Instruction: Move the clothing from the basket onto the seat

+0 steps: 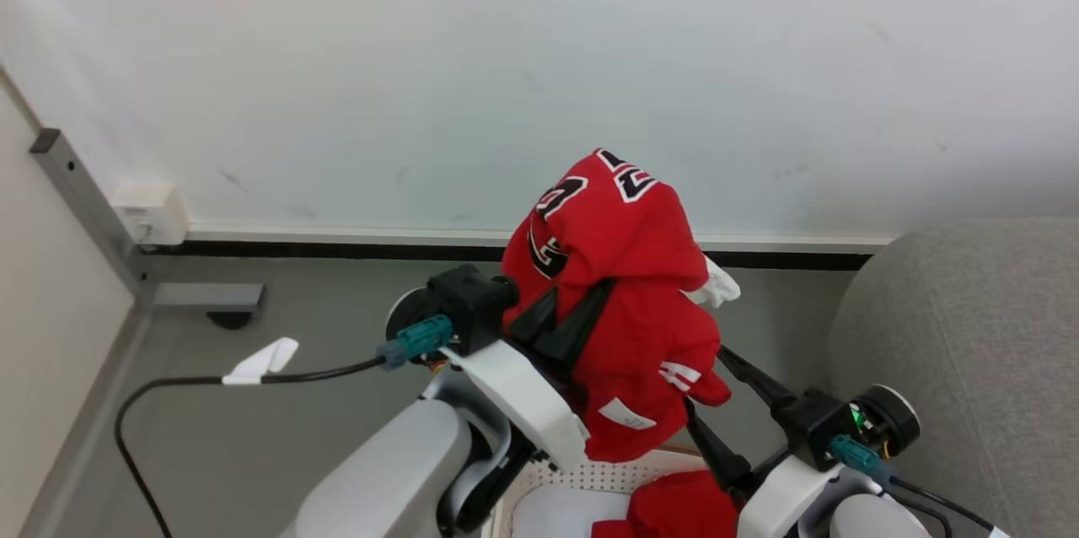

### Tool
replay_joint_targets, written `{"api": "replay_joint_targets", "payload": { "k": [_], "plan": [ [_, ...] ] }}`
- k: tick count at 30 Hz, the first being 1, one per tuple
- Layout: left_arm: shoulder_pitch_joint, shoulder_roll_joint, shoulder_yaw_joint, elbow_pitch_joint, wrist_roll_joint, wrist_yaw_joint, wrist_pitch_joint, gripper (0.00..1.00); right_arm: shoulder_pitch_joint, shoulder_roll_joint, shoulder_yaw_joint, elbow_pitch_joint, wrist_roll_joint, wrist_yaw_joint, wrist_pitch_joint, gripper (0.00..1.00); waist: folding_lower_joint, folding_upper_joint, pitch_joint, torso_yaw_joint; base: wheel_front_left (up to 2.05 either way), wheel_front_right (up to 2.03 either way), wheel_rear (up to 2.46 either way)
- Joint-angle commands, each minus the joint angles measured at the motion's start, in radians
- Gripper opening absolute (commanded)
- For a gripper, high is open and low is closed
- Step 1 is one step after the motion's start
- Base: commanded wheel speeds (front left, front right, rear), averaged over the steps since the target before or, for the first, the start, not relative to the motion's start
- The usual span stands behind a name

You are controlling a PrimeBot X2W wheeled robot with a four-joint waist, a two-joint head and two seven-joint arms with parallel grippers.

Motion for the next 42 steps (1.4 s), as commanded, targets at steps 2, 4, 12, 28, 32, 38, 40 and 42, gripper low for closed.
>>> {"api": "replay_joint_targets", "payload": {
  "k": [2, 4, 12, 28, 32, 38, 40, 42],
  "plan": [
    [0.013, -0.008, -0.014, -0.014, -0.005, -0.005, 0.007, 0.00, -0.032, 0.008, 0.005, 0.011, 0.007, -0.002, 0.001, 1.00, 0.0000, -0.0001, -0.002, 0.033, 0.00, 0.00, 0.00],
    [0.017, -0.015, -0.028, -0.020, -0.006, -0.008, 0.015, 0.00, -0.045, 0.015, -0.015, 0.002, 0.000, -0.002, 0.001, 1.00, 0.0000, -0.0001, -0.002, 0.052, 0.00, 0.00, 0.00],
    [0.028, -0.024, -0.056, -0.025, -0.014, -0.015, 0.027, 0.00, -0.042, 0.040, -0.036, -0.003, -0.026, -0.002, 0.001, 1.00, 0.0000, -0.0001, -0.005, 0.106, 0.00, 0.00, 0.00],
    [0.037, -0.016, -0.060, -0.023, -0.024, 0.000, 0.020, 0.00, -0.012, 0.037, -0.035, -0.025, 0.032, -0.002, 0.001, 0.00, 0.0000, -0.0001, -0.009, 0.118, 0.00, 0.00, 0.00],
    [0.041, -0.014, -0.061, -0.021, -0.025, 0.003, 0.015, 0.00, 0.000, 0.040, -0.049, -0.035, 0.051, -0.002, 0.001, 0.00, 0.0000, -0.0001, -0.008, 0.108, 0.00, 0.00, 0.00],
    [0.043, -0.012, -0.061, -0.016, -0.026, 0.011, 0.014, 0.17, 0.015, 0.043, -0.083, -0.063, 0.085, -0.002, 0.001, 0.00, 0.0000, -0.0001, -0.006, 0.090, 0.00, 0.00, 0.00],
    [0.044, -0.013, -0.060, -0.015, -0.028, 0.014, 0.011, 1.00, 0.025, 0.042, -0.095, -0.075, 0.103, -0.002, 0.001, 0.00, 0.0000, -0.0001, -0.004, 0.077, 0.00, 0.00, 0.00],
    [0.045, -0.011, -0.063, -0.015, -0.028, 0.016, 0.012, 1.00, 0.029, 0.041, -0.112, -0.090, 0.114, -0.002, 0.000, 0.00, 0.0000, -0.0001, 0.001, 0.061, 0.00, 0.00, 0.00]
  ]
}}
